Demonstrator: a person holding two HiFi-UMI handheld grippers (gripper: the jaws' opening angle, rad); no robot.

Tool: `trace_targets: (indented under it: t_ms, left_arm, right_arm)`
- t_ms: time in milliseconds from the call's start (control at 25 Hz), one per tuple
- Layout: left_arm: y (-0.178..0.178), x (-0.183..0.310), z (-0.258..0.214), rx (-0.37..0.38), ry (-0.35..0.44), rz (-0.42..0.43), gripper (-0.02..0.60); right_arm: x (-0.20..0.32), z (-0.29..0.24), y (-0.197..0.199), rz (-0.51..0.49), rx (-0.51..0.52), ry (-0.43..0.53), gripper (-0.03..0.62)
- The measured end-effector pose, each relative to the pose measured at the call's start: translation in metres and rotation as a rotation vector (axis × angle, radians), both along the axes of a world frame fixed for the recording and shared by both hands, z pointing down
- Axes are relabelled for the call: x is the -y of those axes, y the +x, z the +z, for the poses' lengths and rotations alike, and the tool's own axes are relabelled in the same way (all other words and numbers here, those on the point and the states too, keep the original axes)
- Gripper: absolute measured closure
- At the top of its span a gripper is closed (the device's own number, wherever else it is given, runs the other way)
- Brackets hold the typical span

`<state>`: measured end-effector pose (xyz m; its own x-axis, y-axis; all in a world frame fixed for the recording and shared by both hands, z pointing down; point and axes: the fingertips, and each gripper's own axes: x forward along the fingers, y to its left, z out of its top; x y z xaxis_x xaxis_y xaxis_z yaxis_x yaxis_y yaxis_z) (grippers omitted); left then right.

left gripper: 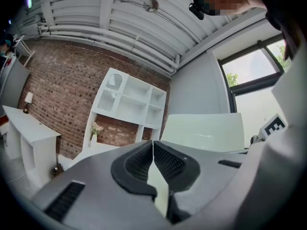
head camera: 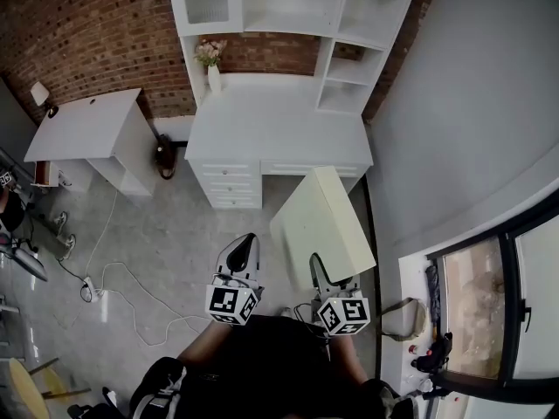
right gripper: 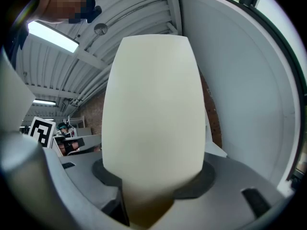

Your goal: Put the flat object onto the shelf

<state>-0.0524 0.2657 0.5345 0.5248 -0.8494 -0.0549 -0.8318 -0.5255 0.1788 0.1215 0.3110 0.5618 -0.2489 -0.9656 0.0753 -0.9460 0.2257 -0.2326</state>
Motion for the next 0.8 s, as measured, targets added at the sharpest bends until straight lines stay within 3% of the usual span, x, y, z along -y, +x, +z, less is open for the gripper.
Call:
trace_targets:
  t_ms: [440,640,800]
  left_arm:
    - [0.026,0.026,0.015,0.035,-0.022,-0.133,0.566]
    - [0.024,0.062,0.029,0.055,-0.037,-0.167,0.566]
    - [0.034,0.111,0.039,0.024,-0.061,-0.148,0.566]
  right_arm:
    - [0.031,0.021,0.054,-0.08,-0.018,-0.019,0.318]
    - [0.063,0.04,0.061,-0.097,-0.001,-0.038,0.318]
    - [0.106,0.053,0.066,-0.095,-0.026,-0.069,0.318]
